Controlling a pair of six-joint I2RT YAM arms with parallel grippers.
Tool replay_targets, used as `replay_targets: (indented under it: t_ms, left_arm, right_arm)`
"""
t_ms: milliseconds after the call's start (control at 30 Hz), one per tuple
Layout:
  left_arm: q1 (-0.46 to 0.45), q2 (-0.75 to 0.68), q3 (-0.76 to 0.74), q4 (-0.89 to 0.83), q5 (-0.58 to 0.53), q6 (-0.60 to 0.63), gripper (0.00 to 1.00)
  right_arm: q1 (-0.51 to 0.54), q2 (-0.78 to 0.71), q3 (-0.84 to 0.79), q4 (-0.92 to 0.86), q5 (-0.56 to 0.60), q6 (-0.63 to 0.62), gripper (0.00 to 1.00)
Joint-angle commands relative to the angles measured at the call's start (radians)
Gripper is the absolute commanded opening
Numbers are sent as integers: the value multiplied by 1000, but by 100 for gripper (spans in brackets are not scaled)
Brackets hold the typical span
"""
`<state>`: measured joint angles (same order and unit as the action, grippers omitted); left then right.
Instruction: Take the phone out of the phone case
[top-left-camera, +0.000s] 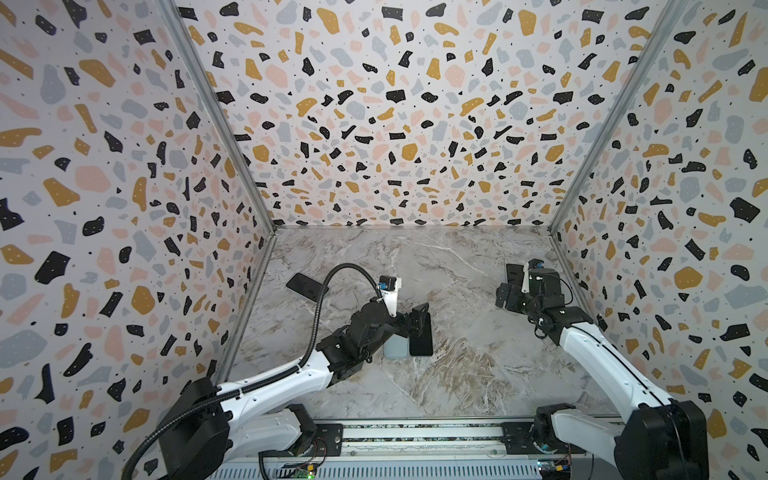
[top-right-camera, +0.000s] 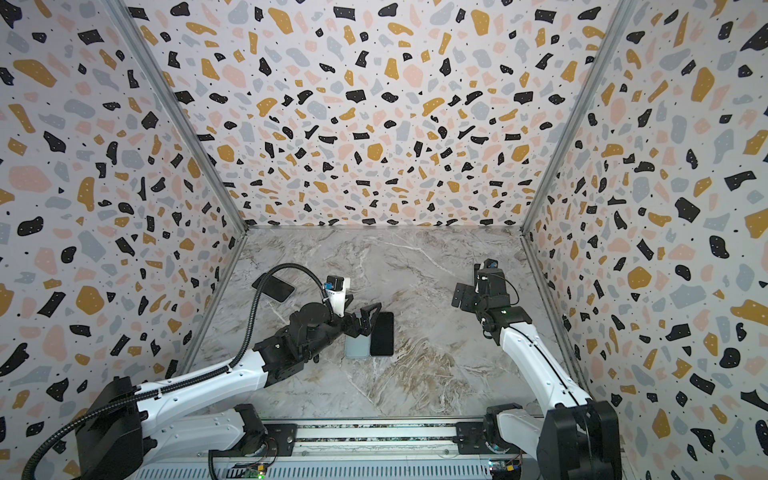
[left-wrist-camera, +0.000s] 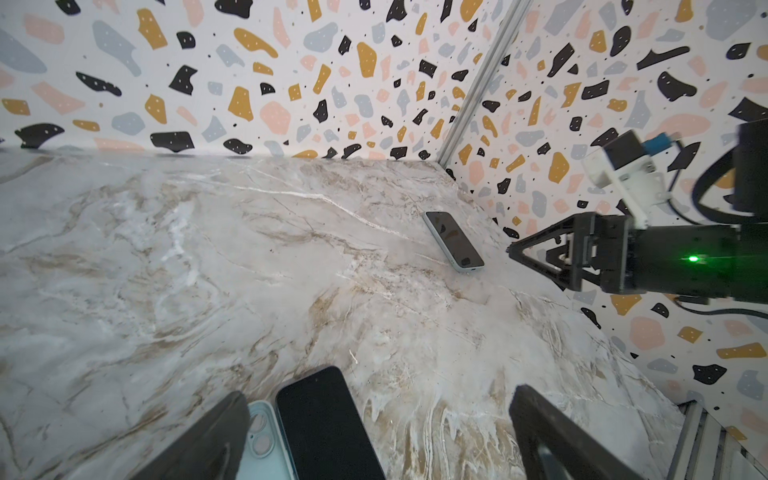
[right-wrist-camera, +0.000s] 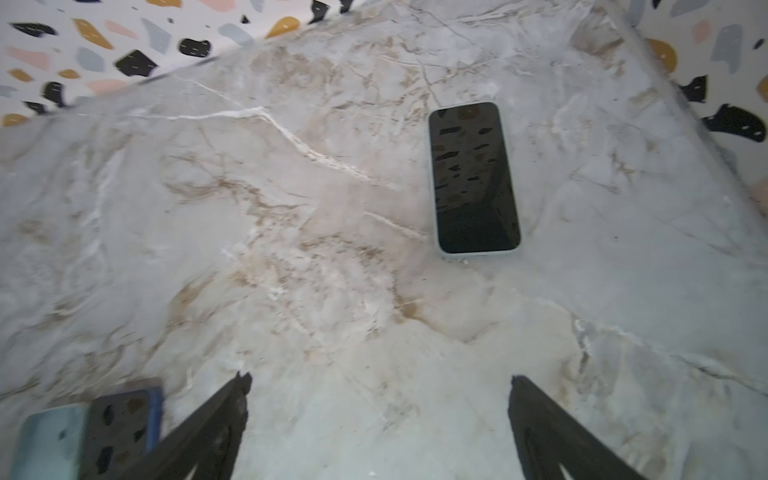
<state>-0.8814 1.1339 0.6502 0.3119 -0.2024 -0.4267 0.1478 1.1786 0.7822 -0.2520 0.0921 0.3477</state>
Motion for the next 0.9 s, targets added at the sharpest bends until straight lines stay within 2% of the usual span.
replay_targets:
  t_ms: [0,200,433,867]
  left_arm:
    - [-4,-34,52,-10,-32,74,100]
    - [-5,-71,62,-54,-52,85,100]
    - [-5,-80,74,-124,-28,97,100]
    - [-5,-101,55,-166,-65,98,100]
  right_arm:
    - [-43,73,49,48,33,-120,99]
    - [-128,259,111,128,-32,-163,100]
    - [-159,442,202,161,-26,-208,98]
    - [-183,623,288,197,5,-227,96]
